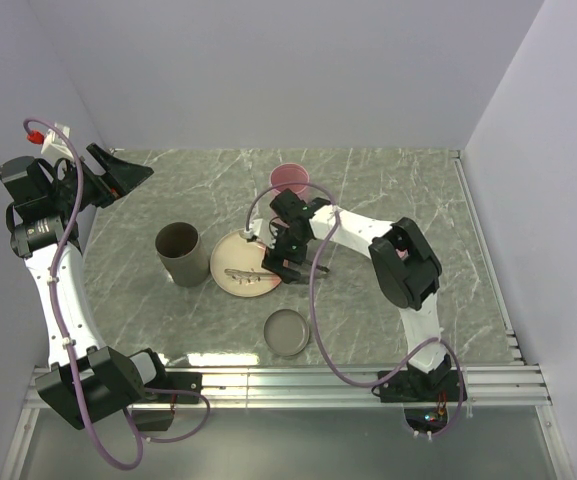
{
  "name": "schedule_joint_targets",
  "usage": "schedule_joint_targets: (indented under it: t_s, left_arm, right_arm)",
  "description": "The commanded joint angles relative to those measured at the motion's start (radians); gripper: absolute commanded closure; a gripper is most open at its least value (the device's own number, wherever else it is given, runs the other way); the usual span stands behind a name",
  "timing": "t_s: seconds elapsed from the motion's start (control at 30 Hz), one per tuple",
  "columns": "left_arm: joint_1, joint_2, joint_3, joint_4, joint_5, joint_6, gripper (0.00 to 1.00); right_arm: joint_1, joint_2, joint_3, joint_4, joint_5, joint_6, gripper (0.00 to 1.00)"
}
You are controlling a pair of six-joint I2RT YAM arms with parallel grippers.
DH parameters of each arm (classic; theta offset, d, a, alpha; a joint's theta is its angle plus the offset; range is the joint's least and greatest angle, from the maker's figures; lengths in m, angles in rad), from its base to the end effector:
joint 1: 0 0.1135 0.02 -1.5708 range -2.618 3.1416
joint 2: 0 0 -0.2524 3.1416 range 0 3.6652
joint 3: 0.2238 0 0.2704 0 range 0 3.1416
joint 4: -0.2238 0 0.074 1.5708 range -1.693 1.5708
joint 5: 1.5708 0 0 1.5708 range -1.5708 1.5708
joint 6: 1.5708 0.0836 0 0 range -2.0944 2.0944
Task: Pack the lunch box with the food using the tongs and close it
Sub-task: Place the clamp at the center of the board, then pick up the box lid from the center of the board.
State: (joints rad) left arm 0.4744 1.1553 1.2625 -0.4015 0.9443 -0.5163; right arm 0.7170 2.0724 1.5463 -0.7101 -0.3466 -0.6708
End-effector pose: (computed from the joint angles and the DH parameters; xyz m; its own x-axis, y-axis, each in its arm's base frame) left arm 0.2903 0.0729 0.3966 -0.4326 -0.5475 -0.7163 0.2395 0.6961 -0.6768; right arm 0.3203 0.3169 0.1101 -0.1213 -0.8813 -0.4567 -0.9926 0.1121 0.0472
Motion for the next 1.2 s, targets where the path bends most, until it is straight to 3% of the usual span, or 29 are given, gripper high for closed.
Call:
schedule_joint_targets:
  t_s: [0.0, 0.27, 0.43, 0.77, 0.93, 1.03, 1.17]
  left_arm:
    - [0.006, -0.029, 0.021, 0.02, 0.01, 0.016, 0.01]
    - [0.006, -0.035, 0.024, 0.015, 0.008, 0.021, 0.01]
    - [0.004, -0.043, 0.035, -0.005, 0.004, 0.047, 0.01]
    - [0.006, -0.069, -0.02, 0.036, 0.082, 0.048, 0.01]
    - [0.006, -0.08, -0.049, 0.084, 0.137, 0.032, 0.01]
    - [0.006, -0.089, -0.066, 0.107, 0.163, 0.03, 0.01]
    - [0.004, -0.089, -0.06, 0.069, 0.185, 0.071, 0.01]
  right_arm:
    - [0.013, -0.095, 0.009, 0.024, -0.003, 0.007, 0.02]
    - [0.007, -0.187, 0.061, 0.021, -0.017, 0.054, 0.01]
    - [0.007, -0.372, 0.015, -0.002, -0.068, 0.066, 0.0]
    - [0.039, -0.785, -0.332, -0.025, -0.1, -0.028, 0.01]
    - [0.15, -0.922, -0.533, -0.015, -0.06, -0.173, 0.06]
    - [0.225, -0.907, -0.584, 0.0, -0.051, -0.233, 0.1]
    - [0.398, -0.854, -0.664, 0.122, 0.081, -0.285, 0.12]
